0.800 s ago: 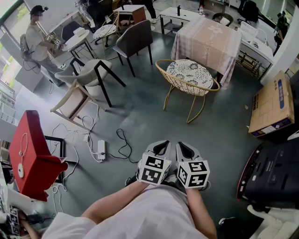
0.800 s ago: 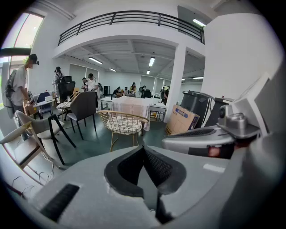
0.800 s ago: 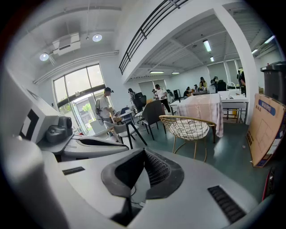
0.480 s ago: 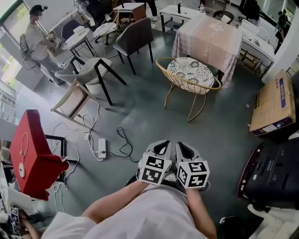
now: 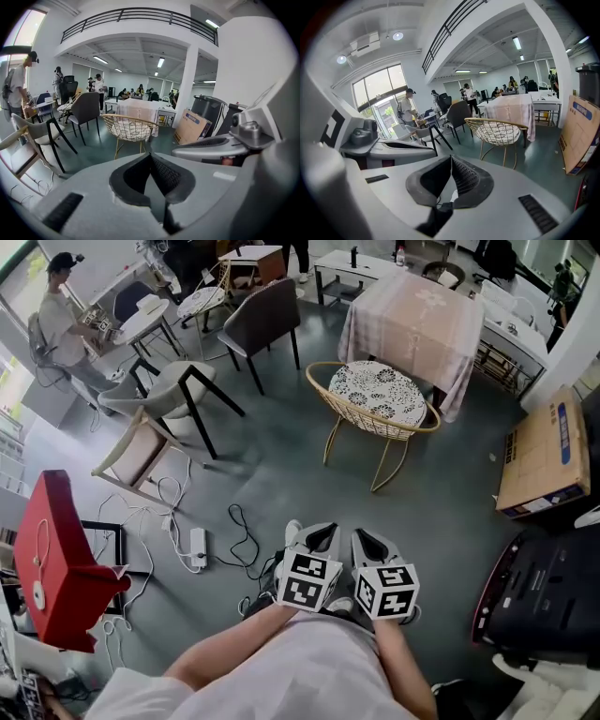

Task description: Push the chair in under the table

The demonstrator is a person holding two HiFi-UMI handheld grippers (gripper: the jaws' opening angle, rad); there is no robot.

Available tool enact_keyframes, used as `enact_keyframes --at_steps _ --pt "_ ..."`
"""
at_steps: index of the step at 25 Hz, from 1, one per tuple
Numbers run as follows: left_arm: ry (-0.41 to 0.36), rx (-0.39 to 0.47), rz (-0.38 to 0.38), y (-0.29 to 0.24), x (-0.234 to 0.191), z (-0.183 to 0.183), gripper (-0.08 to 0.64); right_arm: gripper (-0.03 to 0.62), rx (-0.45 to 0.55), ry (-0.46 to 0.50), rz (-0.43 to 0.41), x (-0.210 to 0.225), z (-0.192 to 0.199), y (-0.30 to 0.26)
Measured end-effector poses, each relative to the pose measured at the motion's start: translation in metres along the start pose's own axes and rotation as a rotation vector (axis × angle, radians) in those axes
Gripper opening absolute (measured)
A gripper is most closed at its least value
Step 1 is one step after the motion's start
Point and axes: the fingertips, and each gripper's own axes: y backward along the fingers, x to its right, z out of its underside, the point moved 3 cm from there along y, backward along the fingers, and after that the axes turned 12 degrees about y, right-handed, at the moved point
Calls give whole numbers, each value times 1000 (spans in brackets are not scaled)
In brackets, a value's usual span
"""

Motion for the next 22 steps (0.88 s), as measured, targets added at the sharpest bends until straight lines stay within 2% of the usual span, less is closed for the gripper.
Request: enact_keyframes --at_steps 13,22 --pt "4 -45 57 -57 -69 -62 6 6 -52 -13 48 20 -45 -92" --pt "0 -95 144 -93 -104 -103 6 6 -92 -21 124 35 -77 -139"
